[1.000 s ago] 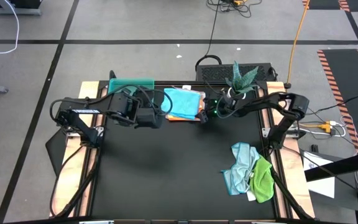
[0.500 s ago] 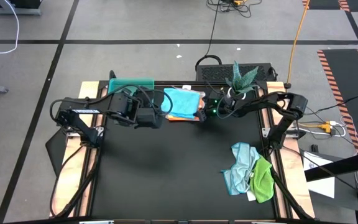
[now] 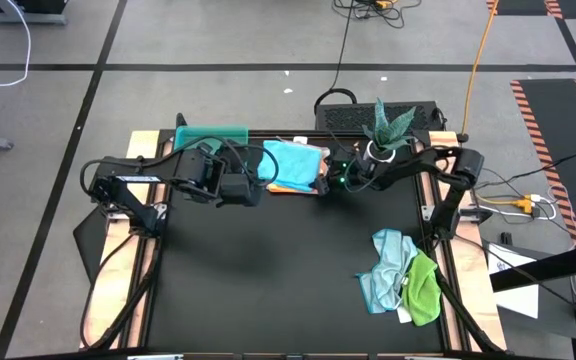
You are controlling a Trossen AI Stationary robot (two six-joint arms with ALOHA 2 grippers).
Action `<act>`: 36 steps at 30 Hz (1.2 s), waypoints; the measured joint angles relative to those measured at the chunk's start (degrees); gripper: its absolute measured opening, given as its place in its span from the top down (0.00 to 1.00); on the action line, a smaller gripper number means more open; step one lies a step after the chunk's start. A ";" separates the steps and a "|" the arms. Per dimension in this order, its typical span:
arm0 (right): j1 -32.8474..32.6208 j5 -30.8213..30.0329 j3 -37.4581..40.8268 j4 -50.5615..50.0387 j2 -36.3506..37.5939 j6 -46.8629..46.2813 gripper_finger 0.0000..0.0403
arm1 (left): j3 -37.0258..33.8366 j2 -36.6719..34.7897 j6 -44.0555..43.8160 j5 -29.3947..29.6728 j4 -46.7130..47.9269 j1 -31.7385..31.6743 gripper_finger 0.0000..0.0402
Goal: Fold microfiber towels
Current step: Stack the folded blue microfiber towel on top of the folded gray microfiber towel
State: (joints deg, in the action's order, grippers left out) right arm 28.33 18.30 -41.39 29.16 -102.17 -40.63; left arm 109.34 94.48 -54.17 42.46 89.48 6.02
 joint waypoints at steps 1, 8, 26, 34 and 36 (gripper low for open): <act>0.12 0.07 -0.03 0.02 0.85 0.37 0.80 | 0.00 0.00 0.09 0.00 0.02 0.00 0.51; 0.83 -0.23 -0.07 -8.39 7.18 5.18 0.98 | 0.00 0.00 0.17 0.02 0.00 0.00 0.51; 3.37 -1.64 -0.09 -21.35 14.05 11.47 0.99 | 0.00 0.00 0.48 0.59 -0.03 0.00 0.51; 3.41 -1.85 -0.09 -18.77 14.05 14.80 0.83 | 0.00 0.00 0.43 0.59 -0.20 0.00 0.51; 3.41 -1.89 -0.09 -18.77 14.05 14.81 0.76 | 0.00 0.00 0.16 0.59 -0.20 0.00 0.51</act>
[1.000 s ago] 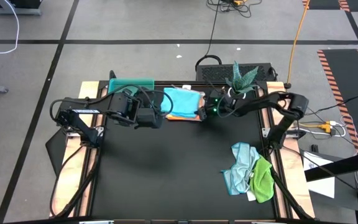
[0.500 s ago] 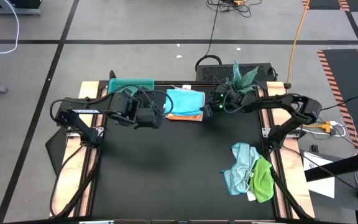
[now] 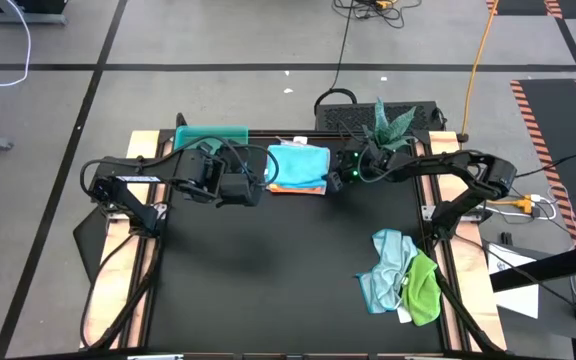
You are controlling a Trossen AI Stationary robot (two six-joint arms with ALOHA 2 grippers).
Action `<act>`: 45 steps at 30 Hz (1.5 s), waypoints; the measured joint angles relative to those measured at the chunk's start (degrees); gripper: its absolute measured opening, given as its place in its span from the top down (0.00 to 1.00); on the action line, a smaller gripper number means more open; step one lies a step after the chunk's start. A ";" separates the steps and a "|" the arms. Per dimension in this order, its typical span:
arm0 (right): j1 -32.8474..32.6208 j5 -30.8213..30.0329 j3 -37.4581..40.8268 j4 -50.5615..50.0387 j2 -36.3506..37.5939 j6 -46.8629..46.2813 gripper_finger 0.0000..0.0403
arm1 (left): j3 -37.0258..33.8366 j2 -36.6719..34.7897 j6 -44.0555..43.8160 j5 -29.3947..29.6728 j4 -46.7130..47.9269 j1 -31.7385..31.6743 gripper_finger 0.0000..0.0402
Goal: Fold microfiber towels
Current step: Stack the folded blue microfiber towel on top of the folded gray microfiber towel
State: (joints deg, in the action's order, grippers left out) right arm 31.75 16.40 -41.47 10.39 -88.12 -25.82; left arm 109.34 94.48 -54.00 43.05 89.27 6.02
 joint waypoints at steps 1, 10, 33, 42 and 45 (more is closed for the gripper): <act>0.00 0.00 0.00 0.00 0.00 -0.02 0.73 | 0.00 0.00 -0.11 0.00 0.01 0.00 0.51; 0.02 4.66 0.00 -7.09 2.84 0.49 0.51 | 0.02 0.00 -0.17 -0.02 -0.02 0.00 0.51; -5.17 -3.47 -2.95 -0.95 -1.94 4.26 0.87 | 0.02 0.00 14.95 -1.09 -9.64 -5.77 0.51; -4.73 -6.15 -9.16 -5.02 -10.70 9.24 0.99 | 0.02 0.00 15.12 -1.68 -9.47 -5.95 0.51; -4.37 -6.28 -9.27 -8.40 -12.21 10.87 1.00 | 0.02 0.00 15.35 -1.71 -9.45 -5.95 0.51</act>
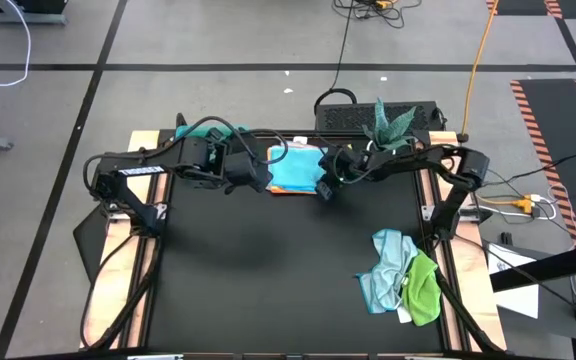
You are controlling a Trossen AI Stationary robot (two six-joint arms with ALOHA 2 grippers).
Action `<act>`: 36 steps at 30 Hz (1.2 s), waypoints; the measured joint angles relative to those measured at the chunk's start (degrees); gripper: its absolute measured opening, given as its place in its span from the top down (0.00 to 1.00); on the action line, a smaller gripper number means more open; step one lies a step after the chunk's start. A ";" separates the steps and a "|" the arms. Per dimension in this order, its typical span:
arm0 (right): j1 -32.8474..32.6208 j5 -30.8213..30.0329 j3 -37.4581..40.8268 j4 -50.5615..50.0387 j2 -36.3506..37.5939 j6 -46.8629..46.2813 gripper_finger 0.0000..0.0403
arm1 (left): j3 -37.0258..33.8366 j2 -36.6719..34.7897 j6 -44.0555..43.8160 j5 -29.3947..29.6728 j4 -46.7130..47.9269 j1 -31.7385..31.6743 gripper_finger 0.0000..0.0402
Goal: Fold microfiber towels
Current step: Stack the folded blue microfiber towel on top of the folded gray microfiber towel, then fold the light blue microfiber towel
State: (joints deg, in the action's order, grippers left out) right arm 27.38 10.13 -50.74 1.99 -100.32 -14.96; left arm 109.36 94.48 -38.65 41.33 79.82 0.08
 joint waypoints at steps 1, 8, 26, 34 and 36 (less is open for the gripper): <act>0.04 -0.29 -0.05 -0.99 -0.34 0.67 1.00 | 0.00 0.00 0.00 -0.01 0.01 0.00 0.51; 2.13 -2.77 -0.08 -3.94 1.30 5.40 1.00 | 0.00 0.00 -0.02 -0.48 0.03 0.00 0.51; -5.17 11.90 -0.29 -30.87 35.27 -2.92 1.00 | 0.00 0.01 0.54 -0.91 0.03 0.00 0.51; -20.13 -4.20 -11.98 -58.64 46.69 -17.18 1.00 | 0.00 0.02 0.55 -0.87 -0.74 0.00 0.51; -23.38 -7.67 -15.23 -57.78 46.69 -16.52 1.00 | 0.00 0.02 0.26 -1.29 -1.17 0.00 0.51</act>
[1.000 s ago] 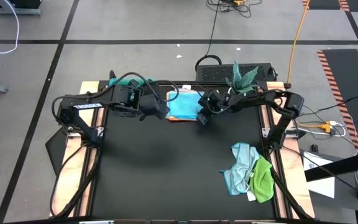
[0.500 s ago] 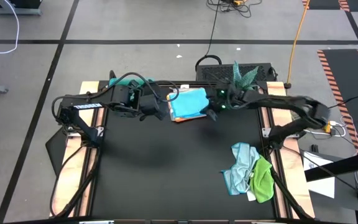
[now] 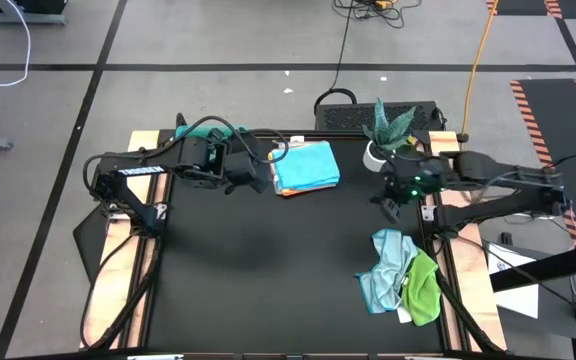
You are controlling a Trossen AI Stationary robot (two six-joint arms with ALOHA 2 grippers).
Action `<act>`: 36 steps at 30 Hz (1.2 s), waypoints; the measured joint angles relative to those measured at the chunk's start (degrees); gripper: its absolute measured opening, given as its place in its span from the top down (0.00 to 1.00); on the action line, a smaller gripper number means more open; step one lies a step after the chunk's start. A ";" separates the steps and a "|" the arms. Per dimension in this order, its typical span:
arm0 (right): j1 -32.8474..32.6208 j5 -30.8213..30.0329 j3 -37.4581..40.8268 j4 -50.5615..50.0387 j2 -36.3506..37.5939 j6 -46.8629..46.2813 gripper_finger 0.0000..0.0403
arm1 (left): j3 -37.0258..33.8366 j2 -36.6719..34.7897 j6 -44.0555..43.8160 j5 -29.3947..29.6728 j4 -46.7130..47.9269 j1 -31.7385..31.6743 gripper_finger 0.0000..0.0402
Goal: Fold microfiber towels
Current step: Fold the light blue microfiber towel
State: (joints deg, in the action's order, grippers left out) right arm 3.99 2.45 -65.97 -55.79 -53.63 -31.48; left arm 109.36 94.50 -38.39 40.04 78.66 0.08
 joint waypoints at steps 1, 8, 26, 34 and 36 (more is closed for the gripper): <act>-1.23 -0.95 -1.20 1.70 -0.01 1.59 1.00 | 0.00 0.00 -0.27 -0.92 -0.38 0.00 0.51; -3.52 -0.91 -3.09 16.08 1.54 11.35 1.00 | 0.00 0.00 0.78 -4.55 -3.56 0.04 0.51; -3.24 -0.96 -3.04 15.93 1.81 12.33 1.00 | 0.00 0.00 0.66 -5.58 -23.11 0.00 0.51; -3.26 -0.80 -2.22 15.88 0.98 22.56 1.00 | 0.00 0.00 9.24 -5.78 -28.37 0.00 0.51; -3.26 -0.43 -0.89 15.30 0.89 20.73 1.00 | 0.00 0.00 15.70 -5.99 -27.29 0.00 0.51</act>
State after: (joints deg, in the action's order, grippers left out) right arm 0.73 2.02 -66.86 -40.49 -52.74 -10.75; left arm 109.36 94.50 -22.69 34.06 51.36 0.08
